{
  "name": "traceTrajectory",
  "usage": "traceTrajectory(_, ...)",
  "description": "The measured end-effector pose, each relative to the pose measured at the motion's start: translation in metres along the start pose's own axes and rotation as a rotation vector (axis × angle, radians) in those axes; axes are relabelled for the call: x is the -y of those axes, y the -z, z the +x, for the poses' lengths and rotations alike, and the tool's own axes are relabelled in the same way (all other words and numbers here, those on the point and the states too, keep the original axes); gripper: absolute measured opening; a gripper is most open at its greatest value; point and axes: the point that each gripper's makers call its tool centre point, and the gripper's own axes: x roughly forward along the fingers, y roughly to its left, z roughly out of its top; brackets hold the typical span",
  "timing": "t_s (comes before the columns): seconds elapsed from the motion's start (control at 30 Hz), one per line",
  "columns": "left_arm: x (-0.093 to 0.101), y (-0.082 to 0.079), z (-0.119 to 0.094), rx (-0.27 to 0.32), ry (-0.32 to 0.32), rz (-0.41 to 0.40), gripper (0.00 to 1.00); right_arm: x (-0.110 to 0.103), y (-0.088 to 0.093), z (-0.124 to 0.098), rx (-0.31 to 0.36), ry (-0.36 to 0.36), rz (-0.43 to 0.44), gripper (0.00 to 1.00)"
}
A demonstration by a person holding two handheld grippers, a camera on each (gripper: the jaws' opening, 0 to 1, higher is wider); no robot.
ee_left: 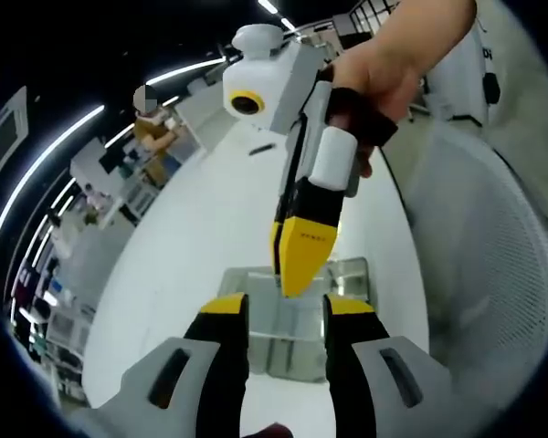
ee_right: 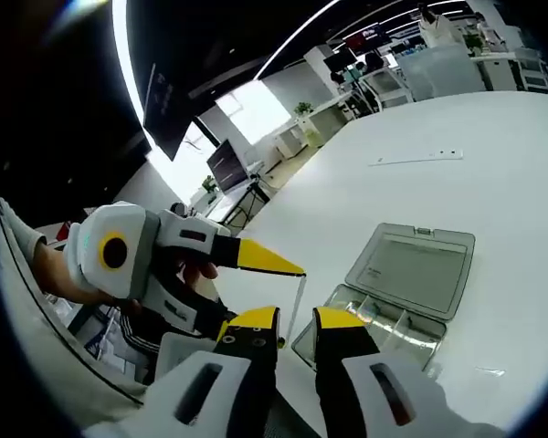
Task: Insert the divider into the dual guide fixture by aligning both edges with the guide slots and pushing it downward to the bottom, including one-sided entry, uneven engagement, binding, and posture correction.
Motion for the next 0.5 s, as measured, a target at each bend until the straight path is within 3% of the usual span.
traceTrajectory(0.5, -0.0012, -0.0028, 0.0007, 0.003, -0.008, 0.011, 0.30, 0.0010, -0.0003, 0.0012, -0.006, 0.001, 0.026, 0.01)
